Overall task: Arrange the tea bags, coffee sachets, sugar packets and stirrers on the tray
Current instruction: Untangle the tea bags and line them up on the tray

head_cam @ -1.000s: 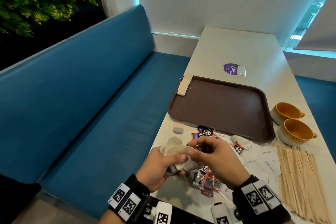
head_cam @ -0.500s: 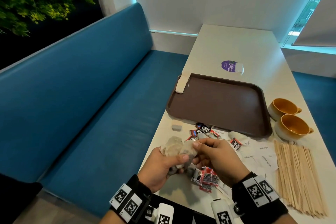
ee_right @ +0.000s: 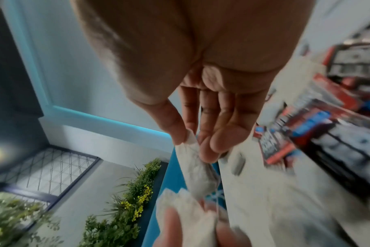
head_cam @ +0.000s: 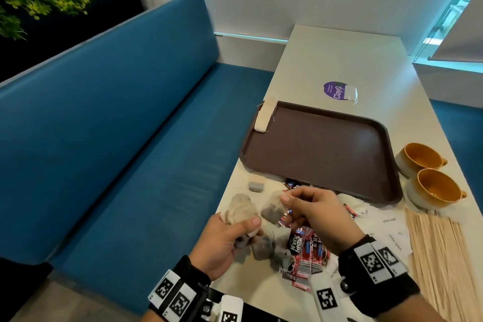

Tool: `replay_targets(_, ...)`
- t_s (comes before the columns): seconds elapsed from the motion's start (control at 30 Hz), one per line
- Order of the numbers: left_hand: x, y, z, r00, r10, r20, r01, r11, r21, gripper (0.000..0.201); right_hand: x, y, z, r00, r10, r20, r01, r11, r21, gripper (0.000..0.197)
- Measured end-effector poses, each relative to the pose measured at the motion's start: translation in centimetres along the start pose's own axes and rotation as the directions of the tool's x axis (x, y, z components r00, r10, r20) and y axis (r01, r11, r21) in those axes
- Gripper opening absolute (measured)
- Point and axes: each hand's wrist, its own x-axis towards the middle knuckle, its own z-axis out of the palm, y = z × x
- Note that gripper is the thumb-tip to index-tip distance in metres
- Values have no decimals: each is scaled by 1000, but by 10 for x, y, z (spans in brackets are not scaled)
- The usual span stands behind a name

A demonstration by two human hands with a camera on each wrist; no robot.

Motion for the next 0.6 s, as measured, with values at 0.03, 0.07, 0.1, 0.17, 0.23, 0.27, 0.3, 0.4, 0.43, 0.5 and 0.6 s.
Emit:
replay_targets(0.03, 3, 1, -3, 1000, -8, -18, 8, 1000, -19, 28, 7, -7, -1, 1000, -27, -6, 27, 999, -23, 11)
replay_targets(0.07, 5, 3, -5, 999, -18, -29, 17, 999, -35, 26, 15, -13, -3, 999, -53, -14, 52, 998, -34, 10)
replay_targets(0.1, 7, 5, -7, 999, -30, -39, 28, 998, -51, 22, 25, -20, -5, 997, -71, -26, 70, 997, -37, 9)
replay_targets(0.17, 11, 6, -12, 995, -64, -71, 59, 995, -75, 18, 48, -35, -6, 993, -93, -72, 89, 995, -52, 10)
replay_targets(0.23, 15, 5, -15, 989, -101, -105, 93, 993, -74, 20, 76, -46, -5, 986, -117, -121, 113, 993, -41, 9)
replay_targets(0.27, 16, 4, -15, 987, -111, -117, 102, 992, -80, 21, 92, -50, -4, 981, -137, -137, 132, 990, -45, 7)
replay_targets(0.3, 18, 3, -16, 985, -118, -122, 107, 990, -95, 20, 106, -54, -2, 976, -158, -148, 150, 987, -64, 5)
replay_targets(0.4, 22, 0, -18, 981, -141, -132, 122, 983, -140, 15, 147, -58, 6, 973, -179, -146, 158, 977, -145, 5)
replay_targets(0.43, 22, 0, -18, 981, -147, -126, 128, 981, -142, 14, 160, -60, 9, 974, -177, -142, 151, 973, -175, 6)
replay_targets(0.5, 23, 2, -20, 982, -150, -114, 133, 980, -147, 14, 182, -62, 13, 974, -178, -140, 138, 957, -256, 8)
replay_targets(0.6, 24, 2, -22, 982, -159, -106, 148, 983, -105, 17, 209, -62, 16, 987, -143, -69, 100, 899, -426, 7)
